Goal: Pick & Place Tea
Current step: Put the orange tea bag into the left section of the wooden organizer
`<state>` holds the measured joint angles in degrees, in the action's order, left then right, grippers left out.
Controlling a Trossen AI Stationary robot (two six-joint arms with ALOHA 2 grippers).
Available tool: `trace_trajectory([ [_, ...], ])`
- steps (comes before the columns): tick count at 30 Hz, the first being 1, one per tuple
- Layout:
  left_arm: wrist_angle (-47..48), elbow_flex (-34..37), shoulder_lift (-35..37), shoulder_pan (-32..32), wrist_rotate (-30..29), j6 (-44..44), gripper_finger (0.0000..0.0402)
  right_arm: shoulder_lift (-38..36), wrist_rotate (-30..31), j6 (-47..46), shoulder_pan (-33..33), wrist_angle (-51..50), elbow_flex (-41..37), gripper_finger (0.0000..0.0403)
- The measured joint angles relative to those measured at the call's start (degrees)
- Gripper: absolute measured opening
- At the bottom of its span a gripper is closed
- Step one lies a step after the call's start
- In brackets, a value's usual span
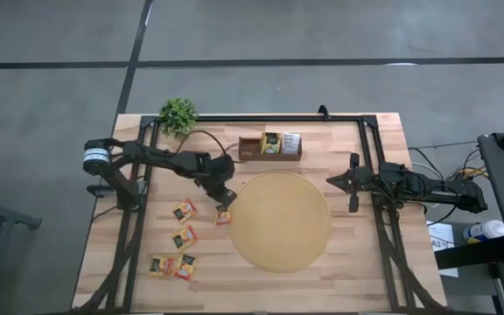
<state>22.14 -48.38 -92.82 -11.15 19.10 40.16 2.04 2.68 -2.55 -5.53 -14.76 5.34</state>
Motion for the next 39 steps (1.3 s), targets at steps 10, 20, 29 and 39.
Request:
trace_trajectory([
  [10,4.4,-3.1,5.2,0.0,-1.0,-0.9,0.0,0.0,0.0,0.0,0.0,0.0,0.0,0.0009],
  [20,4.5,-3.7,5.2,0.1,11.3,-11.7,0.002,0.0,0.0,0.0,0.0,0.0,0.0,0.0009],
  [29,4.5,-3.7,5.2,1.7,14.5,-17.3,0.0155,0.0,0.0,0.0,0.0,0.0,0.0,0.0009],
  [39,9.3,-3.7,5.2,7.5,0.4,-23.5,0.0305,0.0,0.0,0.0,0.0,0.0,0.0,0.0009],
])
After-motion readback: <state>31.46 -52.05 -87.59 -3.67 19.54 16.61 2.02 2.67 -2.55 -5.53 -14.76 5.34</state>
